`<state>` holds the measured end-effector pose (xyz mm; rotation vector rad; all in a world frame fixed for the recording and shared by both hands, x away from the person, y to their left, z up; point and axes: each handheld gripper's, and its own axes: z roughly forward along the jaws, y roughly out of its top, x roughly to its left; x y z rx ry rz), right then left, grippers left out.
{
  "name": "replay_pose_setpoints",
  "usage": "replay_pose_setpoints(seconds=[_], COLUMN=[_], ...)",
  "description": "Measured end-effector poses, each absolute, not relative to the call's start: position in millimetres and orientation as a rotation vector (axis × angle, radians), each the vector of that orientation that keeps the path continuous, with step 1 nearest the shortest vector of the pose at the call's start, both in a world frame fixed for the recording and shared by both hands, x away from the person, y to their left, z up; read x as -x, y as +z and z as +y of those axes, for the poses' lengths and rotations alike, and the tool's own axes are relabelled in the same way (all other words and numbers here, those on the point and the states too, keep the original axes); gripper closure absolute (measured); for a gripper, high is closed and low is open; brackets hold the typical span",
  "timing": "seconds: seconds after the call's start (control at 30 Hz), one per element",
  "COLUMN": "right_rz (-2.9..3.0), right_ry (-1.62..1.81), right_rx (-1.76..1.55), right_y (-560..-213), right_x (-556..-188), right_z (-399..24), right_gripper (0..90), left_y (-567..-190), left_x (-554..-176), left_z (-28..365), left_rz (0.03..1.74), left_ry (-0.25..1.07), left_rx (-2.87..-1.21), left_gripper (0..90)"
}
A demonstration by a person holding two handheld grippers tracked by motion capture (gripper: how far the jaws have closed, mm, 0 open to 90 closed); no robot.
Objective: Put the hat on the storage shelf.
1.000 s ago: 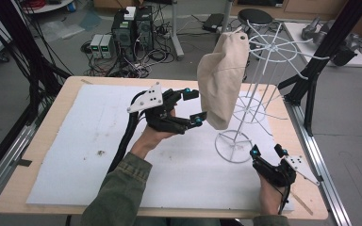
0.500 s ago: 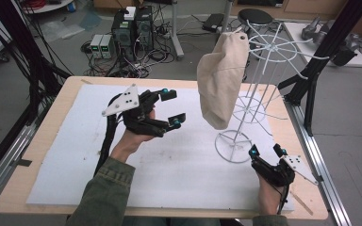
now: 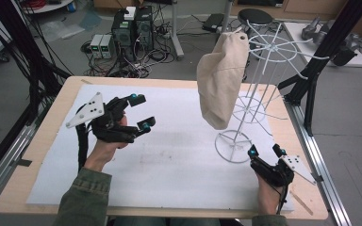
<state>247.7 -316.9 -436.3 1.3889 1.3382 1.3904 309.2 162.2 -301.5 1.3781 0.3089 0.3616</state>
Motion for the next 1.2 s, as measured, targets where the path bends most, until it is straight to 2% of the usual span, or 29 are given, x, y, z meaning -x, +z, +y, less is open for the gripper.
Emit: replay_pose_setpoints(seconds=[0.8, 1.2], right_rz=[1.336, 1.349], right_ry=[1.381, 1.37], right_rx=[-1.391, -1.383], right_y=[-437, -436], right_x=[-247, -244], right_z=[-317, -315], right_gripper=[10.4, 10.5], left_y=[-324, -364], left_x=[-284, -276], left_z=[224, 261], left_rz=[0.462, 0.635], left_ry=[0.473, 0.573], left_rx=[-1.367, -1.367], left_gripper=[21.4, 21.4])
